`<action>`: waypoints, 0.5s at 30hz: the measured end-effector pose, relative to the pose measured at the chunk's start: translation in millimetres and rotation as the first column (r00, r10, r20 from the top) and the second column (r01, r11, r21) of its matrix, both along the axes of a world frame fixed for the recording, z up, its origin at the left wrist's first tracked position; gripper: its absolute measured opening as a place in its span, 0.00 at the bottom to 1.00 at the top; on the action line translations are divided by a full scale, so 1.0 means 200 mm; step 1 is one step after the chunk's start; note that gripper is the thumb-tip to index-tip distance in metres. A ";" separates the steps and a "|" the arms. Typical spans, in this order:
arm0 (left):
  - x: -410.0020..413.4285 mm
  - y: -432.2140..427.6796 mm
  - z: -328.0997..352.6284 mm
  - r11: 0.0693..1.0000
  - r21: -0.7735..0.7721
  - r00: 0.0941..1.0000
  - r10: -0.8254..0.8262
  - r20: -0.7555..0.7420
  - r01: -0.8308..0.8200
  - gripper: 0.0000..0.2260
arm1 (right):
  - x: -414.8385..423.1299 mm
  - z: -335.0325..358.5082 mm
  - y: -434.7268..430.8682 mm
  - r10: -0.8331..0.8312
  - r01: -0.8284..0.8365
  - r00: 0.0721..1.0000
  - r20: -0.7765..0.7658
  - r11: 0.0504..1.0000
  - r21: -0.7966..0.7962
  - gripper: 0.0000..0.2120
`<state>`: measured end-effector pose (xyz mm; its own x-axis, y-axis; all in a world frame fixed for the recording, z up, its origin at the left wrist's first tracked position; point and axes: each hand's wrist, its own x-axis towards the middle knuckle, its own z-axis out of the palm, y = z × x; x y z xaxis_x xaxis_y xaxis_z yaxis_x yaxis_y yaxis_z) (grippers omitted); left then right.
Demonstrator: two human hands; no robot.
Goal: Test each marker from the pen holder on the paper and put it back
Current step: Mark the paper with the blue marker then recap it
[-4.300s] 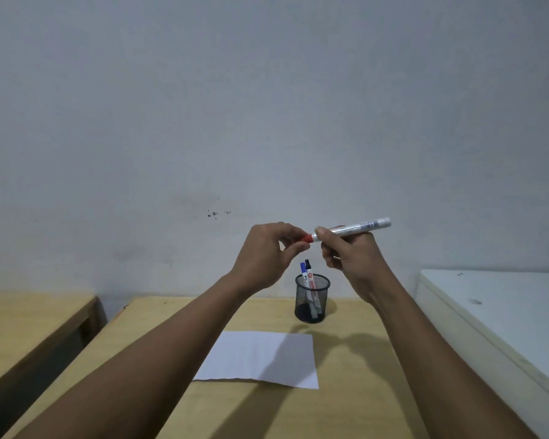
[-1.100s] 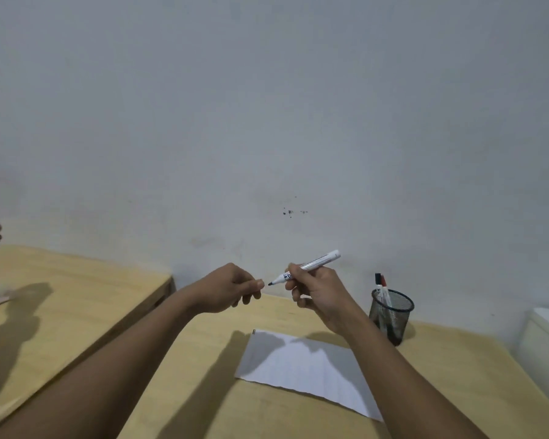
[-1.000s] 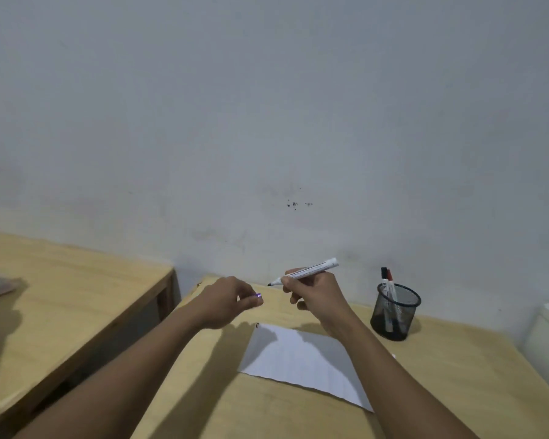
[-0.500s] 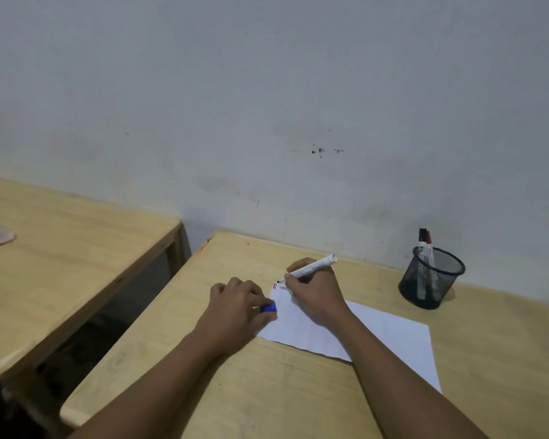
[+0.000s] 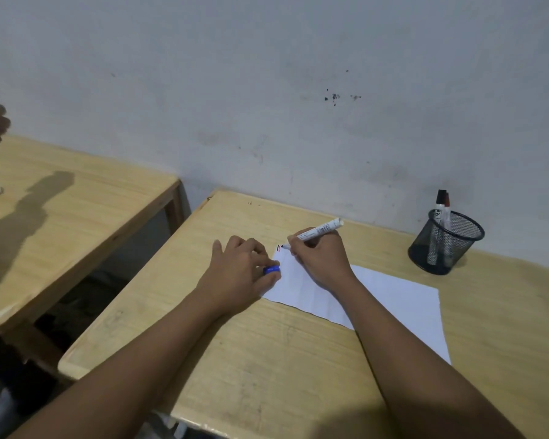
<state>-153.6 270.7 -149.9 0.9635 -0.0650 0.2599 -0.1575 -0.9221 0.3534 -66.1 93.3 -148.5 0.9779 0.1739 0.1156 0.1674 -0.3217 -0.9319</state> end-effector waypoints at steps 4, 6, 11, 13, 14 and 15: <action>0.00 0.00 -0.01 1.000 0.006 1.000 -0.001 0.008 0.001 0.19 | 0.00 -0.01 0.00 -0.002 0.003 1.000 0.007 0.999 -0.035 0.09; 0.00 0.00 -0.01 1.000 0.002 1.000 0.000 0.008 0.000 0.19 | 0.00 -0.01 0.00 -0.003 0.004 1.000 0.014 0.999 -0.052 0.10; 0.01 0.00 -0.01 1.000 0.008 1.000 0.010 -0.003 -0.010 0.19 | 0.01 -0.01 0.00 0.004 -0.004 1.000 0.004 0.999 -0.055 0.09; 0.01 0.00 -0.01 1.000 0.015 1.000 0.010 -0.005 -0.010 0.19 | 0.01 -0.01 0.00 0.012 -0.013 1.000 -0.016 0.999 -0.050 0.09; 0.01 0.00 -0.02 1.000 0.016 1.000 0.011 -0.003 -0.011 0.19 | 0.01 -0.01 0.00 0.019 -0.020 0.999 -0.029 0.999 -0.040 0.08; 0.01 0.00 -0.02 1.000 0.017 1.000 0.012 -0.001 -0.012 0.19 | 0.01 -0.01 0.00 0.030 -0.031 0.999 -0.044 0.999 -0.026 0.08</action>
